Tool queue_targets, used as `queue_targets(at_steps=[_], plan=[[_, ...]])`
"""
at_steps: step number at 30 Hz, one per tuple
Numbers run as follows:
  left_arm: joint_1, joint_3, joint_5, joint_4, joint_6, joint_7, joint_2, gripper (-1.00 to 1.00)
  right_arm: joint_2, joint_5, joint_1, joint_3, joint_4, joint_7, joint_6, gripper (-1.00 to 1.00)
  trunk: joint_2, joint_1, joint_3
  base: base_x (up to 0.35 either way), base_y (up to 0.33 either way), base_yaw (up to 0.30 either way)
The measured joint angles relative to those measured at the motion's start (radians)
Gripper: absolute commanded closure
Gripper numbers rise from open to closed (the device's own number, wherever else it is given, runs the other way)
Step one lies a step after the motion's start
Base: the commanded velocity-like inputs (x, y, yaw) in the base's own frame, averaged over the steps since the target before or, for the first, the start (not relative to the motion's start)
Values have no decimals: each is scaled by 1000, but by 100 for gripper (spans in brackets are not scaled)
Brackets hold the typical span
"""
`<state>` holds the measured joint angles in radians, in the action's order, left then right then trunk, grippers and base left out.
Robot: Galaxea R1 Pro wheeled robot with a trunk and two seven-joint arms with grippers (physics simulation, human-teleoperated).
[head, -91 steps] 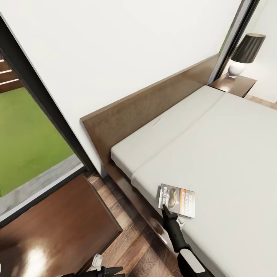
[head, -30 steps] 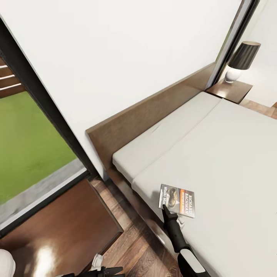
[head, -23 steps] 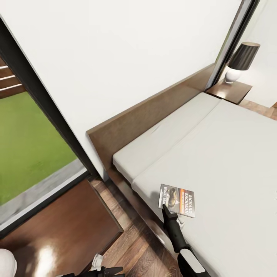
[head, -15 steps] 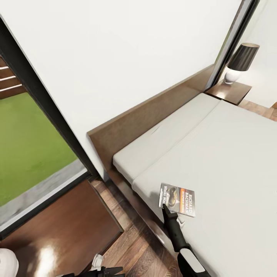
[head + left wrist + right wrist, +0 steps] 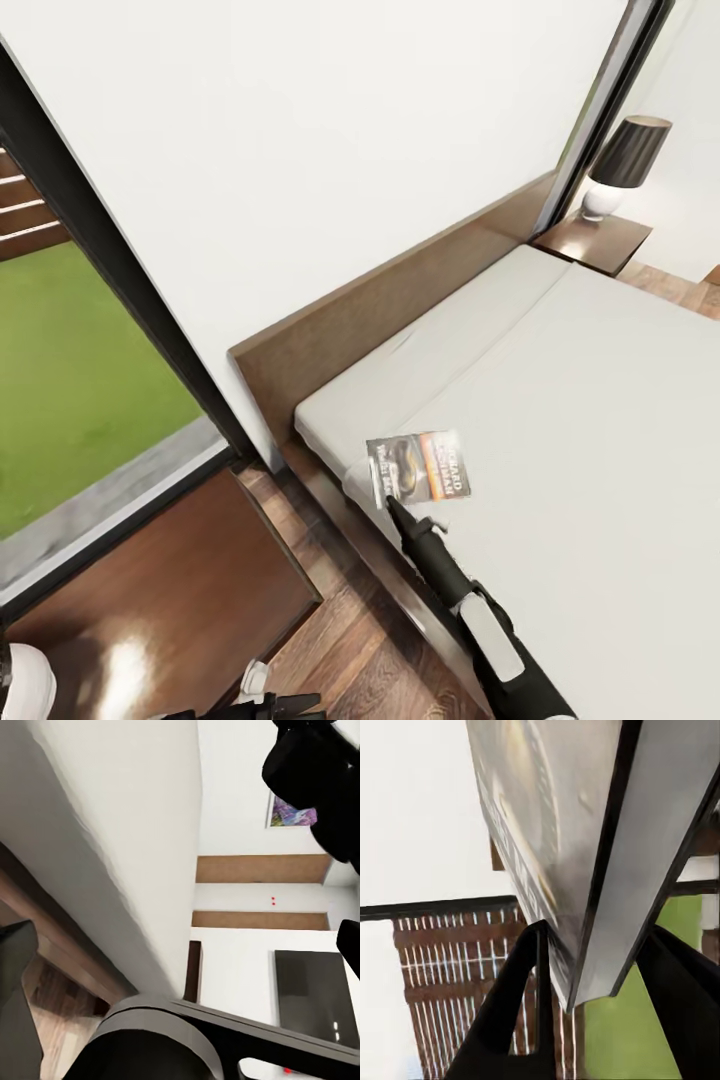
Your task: In the bedroom, move the book from the bed onto either nightstand, and place the two sandals side by side next to the bed.
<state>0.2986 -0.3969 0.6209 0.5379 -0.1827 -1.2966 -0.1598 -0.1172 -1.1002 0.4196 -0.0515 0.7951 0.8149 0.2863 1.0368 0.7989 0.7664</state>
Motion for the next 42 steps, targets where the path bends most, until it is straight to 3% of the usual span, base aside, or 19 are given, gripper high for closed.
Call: queue_targets(at_steps=[1,2,3,5,6,7,10,11,12,14,15,18,24,39,42], plan=[[0,0,0,0,0,1,0,-100,6,62,0,-1,1,1,69,100,-7,-4,-3,0,0,0],[0,0,0,0,0,1,0,-100,18,164,0,-4,1,2,168,100,-14,-8,-6,0,0,0],[0,0,0,0,0,2,0,-100,32,231,0,-2,1,4,228,100,-21,-11,-9,0,0,0],[0,1,0,1,0,3,0,-100,92,332,-1,0,1,6,304,100,-35,-19,-16,0,0,0],[0,0,0,1,0,3,0,-100,133,362,-2,2,0,7,326,100,-42,-23,-19,0,0,0],[0,0,0,0,0,3,0,-100,159,364,-2,3,1,8,337,100,-49,-27,-22,0,0,0],[0,1,0,0,0,3,0,-100,313,395,-2,3,2,18,358,100,-70,-38,-31,0,0,0],[0,1,0,1,0,3,0,-100,356,400,-2,3,1,30,361,100,-77,-42,-35,0,0,0],[0,0,0,0,0,3,0,-100,380,397,-2,3,2,39,365,100,-84,-46,-38,0,0,0],[0,1,0,0,0,3,0,-100,476,399,-2,4,2,83,367,100,-98,-54,-44,0,0,0],[-1,1,0,0,0,3,0,-100,509,404,-2,4,2,101,367,100,-105,-58,-47,0,0,0],[0,0,0,0,0,3,1,-100,560,408,-3,3,2,127,370,100,-126,-69,-57,0,0,0],[0,0,0,0,1,3,1,-100,583,411,-3,2,2,137,372,100,-168,-92,-75,0,0,0],[0,0,1,-3,1,3,0,-100,586,413,-3,1,1,139,372,100,-273,-150,-122,0,0,0],[0,0,1,-3,1,3,0,-100,586,413,-4,1,1,138,372,100,-274,-150,-124,0,0,0]])
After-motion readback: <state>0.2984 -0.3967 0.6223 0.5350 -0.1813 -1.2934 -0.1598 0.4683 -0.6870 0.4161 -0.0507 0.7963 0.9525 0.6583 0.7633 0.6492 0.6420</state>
